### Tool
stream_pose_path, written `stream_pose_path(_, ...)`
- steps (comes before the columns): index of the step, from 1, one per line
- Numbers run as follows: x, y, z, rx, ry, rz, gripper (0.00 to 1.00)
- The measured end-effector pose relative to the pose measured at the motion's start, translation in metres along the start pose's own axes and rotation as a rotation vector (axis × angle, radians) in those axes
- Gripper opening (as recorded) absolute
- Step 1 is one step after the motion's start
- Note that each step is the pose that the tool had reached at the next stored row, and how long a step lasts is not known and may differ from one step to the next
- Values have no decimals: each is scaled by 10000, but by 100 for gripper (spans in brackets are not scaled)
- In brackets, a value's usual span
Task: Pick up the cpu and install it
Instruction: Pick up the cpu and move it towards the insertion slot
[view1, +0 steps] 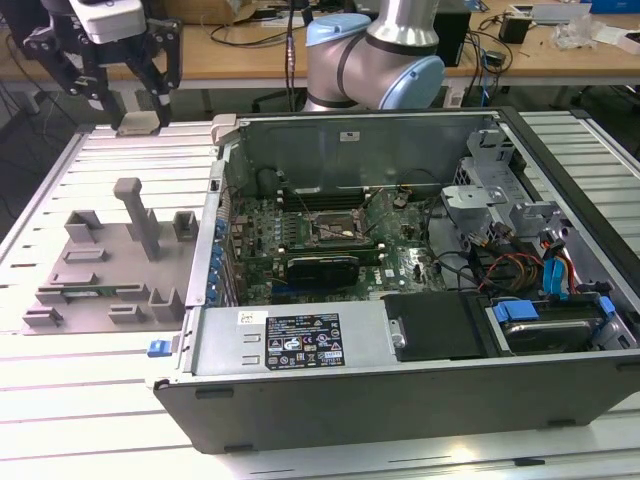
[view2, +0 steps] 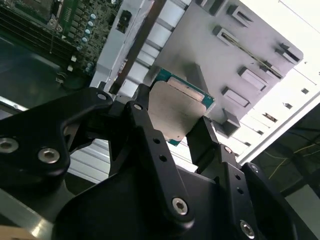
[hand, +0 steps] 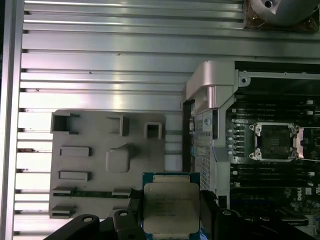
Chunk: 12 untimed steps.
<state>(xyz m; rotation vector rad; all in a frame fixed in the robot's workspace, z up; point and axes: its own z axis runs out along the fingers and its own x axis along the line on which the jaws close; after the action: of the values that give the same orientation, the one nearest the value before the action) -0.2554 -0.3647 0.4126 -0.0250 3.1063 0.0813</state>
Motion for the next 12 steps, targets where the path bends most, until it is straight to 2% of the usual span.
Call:
stream_pose_path(1, -44, -1, 1, 1, 1, 0, 55)
stream_pose_path(5, -140, -3, 4, 1, 1, -1, 55)
stream_pose_path(12, -350, -6, 12, 0, 0, -1, 55)
